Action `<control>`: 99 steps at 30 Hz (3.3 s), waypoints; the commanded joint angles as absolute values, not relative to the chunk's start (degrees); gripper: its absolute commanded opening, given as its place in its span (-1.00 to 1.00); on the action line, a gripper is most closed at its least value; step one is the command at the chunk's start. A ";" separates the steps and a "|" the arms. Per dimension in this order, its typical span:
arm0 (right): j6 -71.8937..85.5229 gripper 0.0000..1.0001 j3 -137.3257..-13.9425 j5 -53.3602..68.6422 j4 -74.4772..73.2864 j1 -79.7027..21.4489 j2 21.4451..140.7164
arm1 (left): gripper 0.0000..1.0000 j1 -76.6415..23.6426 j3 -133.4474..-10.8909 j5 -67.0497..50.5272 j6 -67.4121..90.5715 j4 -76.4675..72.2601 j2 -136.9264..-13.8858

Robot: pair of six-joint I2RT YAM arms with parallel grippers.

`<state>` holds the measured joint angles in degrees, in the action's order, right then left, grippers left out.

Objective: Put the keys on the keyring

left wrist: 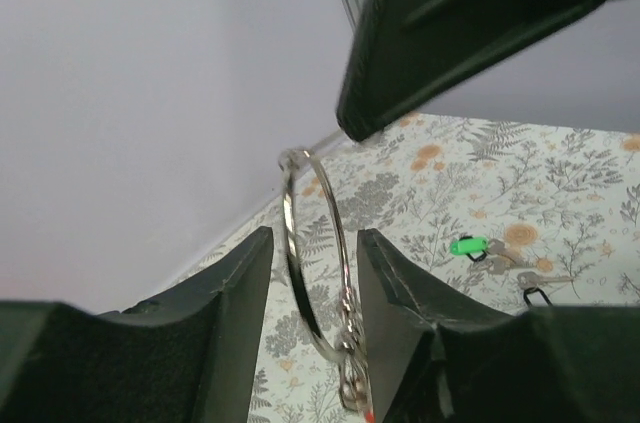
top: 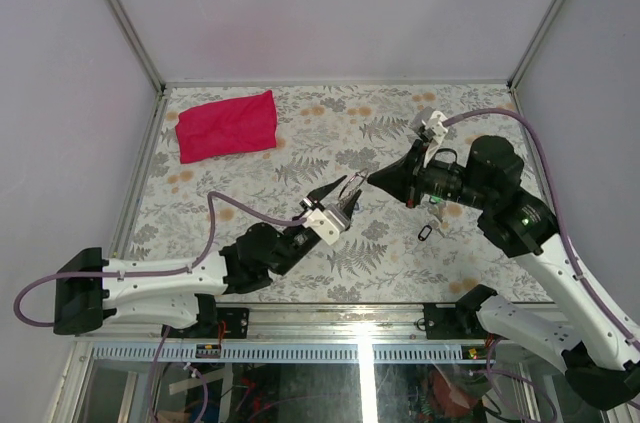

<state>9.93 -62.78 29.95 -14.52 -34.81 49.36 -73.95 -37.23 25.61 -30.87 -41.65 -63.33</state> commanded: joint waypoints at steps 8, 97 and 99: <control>10.06 -1.00 -72.96 31.28 -30.34 -34.63 53.88 | -0.16 -74.27 -35.90 19.46 -43.49 -48.17 -61.23; 9.68 -1.00 -78.49 40.42 -42.45 -34.64 60.38 | -0.91 -75.30 -36.98 7.56 -53.02 -39.20 -59.56; 9.53 -1.00 -78.43 39.98 -42.11 -34.61 60.23 | -1.00 -75.33 -37.00 7.50 -52.55 -39.11 -59.31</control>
<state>9.91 -77.60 39.83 -44.36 -34.81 60.07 -74.65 -35.35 8.71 -53.60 -36.47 -60.90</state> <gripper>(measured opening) 0.019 0.120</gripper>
